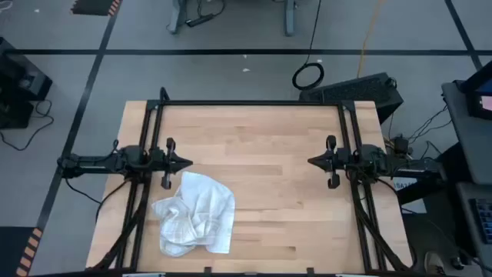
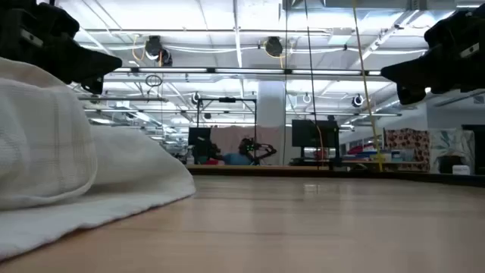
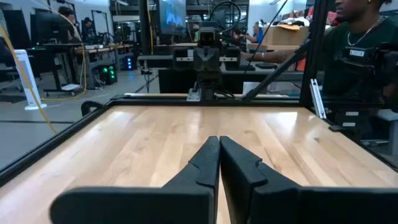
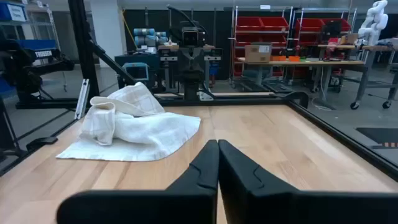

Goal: Roll towel

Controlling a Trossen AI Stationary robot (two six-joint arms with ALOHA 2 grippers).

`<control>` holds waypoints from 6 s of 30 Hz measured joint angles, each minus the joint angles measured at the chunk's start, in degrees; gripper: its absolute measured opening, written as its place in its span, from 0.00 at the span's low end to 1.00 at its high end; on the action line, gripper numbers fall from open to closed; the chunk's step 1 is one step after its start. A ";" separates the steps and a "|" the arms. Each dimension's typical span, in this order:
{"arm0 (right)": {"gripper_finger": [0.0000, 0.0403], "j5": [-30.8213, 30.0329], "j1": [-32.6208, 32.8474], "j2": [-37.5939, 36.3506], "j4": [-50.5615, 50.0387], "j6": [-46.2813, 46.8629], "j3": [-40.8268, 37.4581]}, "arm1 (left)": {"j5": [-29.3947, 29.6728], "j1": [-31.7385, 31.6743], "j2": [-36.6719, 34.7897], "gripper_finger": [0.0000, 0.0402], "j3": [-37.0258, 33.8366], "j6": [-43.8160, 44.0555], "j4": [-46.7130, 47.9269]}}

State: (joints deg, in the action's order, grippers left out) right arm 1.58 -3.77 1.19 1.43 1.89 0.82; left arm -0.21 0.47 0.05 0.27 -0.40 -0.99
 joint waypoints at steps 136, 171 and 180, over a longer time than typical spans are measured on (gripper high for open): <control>0.00 -5.81 0.13 17.58 -10.85 0.54 27.98 | 0.31 0.01 -0.02 0.05 -0.01 0.00 -0.13; 0.00 -0.03 5.68 54.39 -30.56 1.52 61.90 | 2.49 0.02 7.59 0.05 21.48 3.10 9.52; 0.00 -1.92 9.70 62.94 -24.63 5.49 57.05 | 2.34 0.02 24.52 0.05 44.88 3.08 22.62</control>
State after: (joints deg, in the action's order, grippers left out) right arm -0.34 5.93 64.13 -23.20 7.39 57.87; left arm 2.13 0.49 24.57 45.15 2.68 21.63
